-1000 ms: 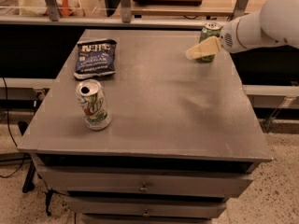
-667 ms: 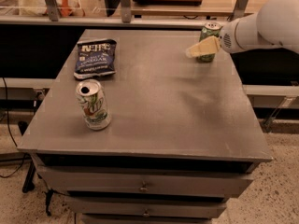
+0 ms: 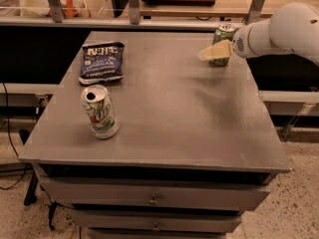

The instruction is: Move green can near blue chip bag

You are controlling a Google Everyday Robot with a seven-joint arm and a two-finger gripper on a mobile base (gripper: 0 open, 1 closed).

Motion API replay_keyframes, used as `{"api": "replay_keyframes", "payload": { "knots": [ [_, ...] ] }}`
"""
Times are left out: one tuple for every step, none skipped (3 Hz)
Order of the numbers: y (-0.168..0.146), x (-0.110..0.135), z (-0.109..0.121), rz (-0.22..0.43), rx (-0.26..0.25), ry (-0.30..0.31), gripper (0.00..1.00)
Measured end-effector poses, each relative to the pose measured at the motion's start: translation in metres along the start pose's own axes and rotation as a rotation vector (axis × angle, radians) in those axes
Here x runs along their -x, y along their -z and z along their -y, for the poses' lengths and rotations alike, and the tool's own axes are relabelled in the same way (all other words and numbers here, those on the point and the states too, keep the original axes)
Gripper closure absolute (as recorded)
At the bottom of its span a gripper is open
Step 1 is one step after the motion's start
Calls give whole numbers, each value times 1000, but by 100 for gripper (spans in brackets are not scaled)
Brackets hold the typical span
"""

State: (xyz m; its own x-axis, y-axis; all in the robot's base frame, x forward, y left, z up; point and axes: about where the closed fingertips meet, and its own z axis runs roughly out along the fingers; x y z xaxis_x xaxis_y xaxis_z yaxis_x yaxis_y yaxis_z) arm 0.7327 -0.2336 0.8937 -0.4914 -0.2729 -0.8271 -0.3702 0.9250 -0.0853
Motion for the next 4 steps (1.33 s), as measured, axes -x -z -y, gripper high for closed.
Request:
{"api": "replay_keyframes", "payload": {
  "knots": [
    [-12,1,7,-9,-2,-25,0],
    [-22,7,16,0,-9,-50,0],
    [-29,13,21,11,-15,-66,17],
    [-33,15,23,15,-20,-77,41]
  ]
}}
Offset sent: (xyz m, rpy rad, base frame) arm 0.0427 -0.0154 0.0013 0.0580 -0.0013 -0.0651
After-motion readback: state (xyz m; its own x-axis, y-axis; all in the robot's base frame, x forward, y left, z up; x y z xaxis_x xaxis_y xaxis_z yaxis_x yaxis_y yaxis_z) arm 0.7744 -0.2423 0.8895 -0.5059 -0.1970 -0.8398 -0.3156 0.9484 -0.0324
